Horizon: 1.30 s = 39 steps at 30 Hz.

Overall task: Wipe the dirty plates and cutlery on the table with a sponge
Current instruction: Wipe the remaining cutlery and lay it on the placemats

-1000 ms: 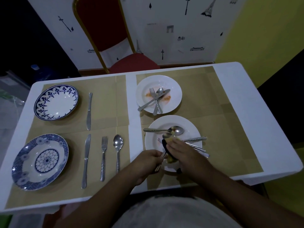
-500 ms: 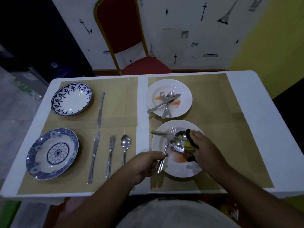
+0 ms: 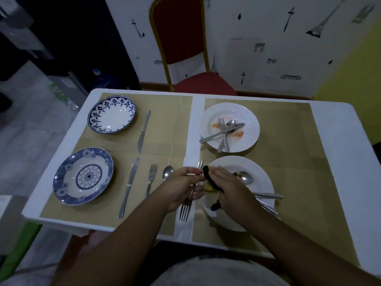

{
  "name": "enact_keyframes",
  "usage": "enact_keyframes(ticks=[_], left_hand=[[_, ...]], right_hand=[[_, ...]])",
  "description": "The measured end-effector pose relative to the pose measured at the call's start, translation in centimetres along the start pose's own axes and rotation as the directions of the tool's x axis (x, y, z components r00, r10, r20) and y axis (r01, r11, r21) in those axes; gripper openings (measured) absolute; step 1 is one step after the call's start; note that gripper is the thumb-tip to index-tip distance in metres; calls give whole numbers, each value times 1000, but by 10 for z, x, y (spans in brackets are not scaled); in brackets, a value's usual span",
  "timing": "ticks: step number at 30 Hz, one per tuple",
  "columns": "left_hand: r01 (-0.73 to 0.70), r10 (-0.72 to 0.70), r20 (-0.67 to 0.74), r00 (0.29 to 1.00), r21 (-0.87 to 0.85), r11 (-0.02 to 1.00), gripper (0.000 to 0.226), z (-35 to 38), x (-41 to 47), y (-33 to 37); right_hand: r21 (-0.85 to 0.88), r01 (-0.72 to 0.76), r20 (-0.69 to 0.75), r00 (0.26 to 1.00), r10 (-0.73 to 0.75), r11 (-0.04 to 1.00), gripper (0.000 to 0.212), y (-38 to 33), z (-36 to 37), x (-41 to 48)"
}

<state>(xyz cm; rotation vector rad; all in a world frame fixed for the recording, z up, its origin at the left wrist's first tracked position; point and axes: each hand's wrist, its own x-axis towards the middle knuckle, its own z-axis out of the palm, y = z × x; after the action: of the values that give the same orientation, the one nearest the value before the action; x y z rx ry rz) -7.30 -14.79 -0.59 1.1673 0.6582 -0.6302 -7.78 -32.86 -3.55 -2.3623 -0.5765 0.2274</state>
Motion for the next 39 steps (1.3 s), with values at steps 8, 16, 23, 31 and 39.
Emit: enact_keyframes(ticks=[8, 16, 23, 31, 39], left_hand=[[-37, 32, -95, 995, -55, 998, 25, -45, 18, 15], [-56, 39, -150, 988, -112, 992, 26, -112, 52, 48], [-76, 106, -179, 978, 166, 983, 20, -149, 99, 96], [-209, 328, -102, 939, 588, 781, 20, -156, 181, 153], [-362, 495, 427, 757, 904, -226, 37, -192, 175, 125]], right_hand=[[4, 27, 49, 998, -27, 1000, 75, -19, 13, 34], [-52, -3, 50, 999, 5, 999, 78, -51, 51, 94], [-71, -97, 76, 992, 102, 993, 71, -55, 82, 160], [-110, -209, 34, 976, 214, 972, 71, -42, 81, 228], [-187, -220, 111, 963, 244, 957, 69, -29, 103, 229]])
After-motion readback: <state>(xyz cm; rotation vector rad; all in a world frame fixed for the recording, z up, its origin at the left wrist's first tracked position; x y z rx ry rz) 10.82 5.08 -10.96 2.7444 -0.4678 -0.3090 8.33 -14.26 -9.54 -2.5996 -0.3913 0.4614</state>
